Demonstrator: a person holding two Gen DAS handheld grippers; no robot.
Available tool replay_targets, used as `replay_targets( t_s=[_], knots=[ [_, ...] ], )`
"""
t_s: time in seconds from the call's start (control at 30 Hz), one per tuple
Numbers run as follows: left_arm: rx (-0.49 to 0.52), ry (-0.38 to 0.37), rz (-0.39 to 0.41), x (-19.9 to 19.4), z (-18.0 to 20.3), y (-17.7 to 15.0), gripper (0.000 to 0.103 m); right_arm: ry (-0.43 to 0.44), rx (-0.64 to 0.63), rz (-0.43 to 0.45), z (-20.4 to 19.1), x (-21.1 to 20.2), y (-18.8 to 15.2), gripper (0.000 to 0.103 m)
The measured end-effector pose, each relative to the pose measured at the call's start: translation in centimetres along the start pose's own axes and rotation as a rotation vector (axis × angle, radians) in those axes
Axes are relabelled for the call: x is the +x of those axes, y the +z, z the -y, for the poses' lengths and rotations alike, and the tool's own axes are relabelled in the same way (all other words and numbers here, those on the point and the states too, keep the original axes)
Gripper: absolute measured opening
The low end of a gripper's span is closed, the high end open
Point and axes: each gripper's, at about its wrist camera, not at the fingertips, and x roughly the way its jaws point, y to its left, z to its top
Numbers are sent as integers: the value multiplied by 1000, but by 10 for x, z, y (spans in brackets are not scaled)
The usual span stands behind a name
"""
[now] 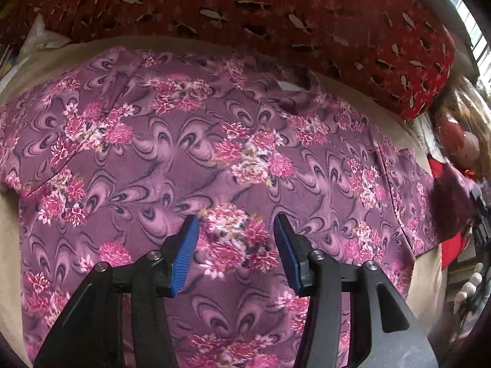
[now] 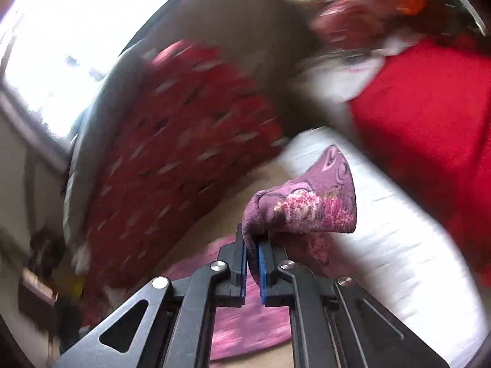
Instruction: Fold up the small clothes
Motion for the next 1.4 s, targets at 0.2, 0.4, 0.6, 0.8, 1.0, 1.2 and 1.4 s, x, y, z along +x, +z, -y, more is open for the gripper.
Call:
replay_targets(
  t_s=[0.2, 0.4, 0.6, 0.8, 1.0, 1.2, 1.4],
  knots=[
    [-43, -15, 46, -13, -33, 12, 49, 106, -153, -163, -105, 61, -60, 6],
    [-175, -42, 36, -20, -90, 21, 49, 173, -267, -295, -192, 122, -130, 6],
    [-253, -160, 2, -22, -121, 20, 49, 88, -397, -461, -232, 171, -206, 19],
    [-175, -308, -42, -18, -88, 19, 64, 67, -447, -557, -213, 147, -242, 36],
    [124, -248, -27, -19, -14, 5, 76, 1, -411, -459, -162, 101, -214, 47],
    [238, 48, 59, 6, 47, -1, 76, -40, -240, -421, -94, 69, -187, 47],
    [109, 37, 106, 8, 39, 9, 17, -65, -219, -357, -77, 53, -171, 47]
  ],
)
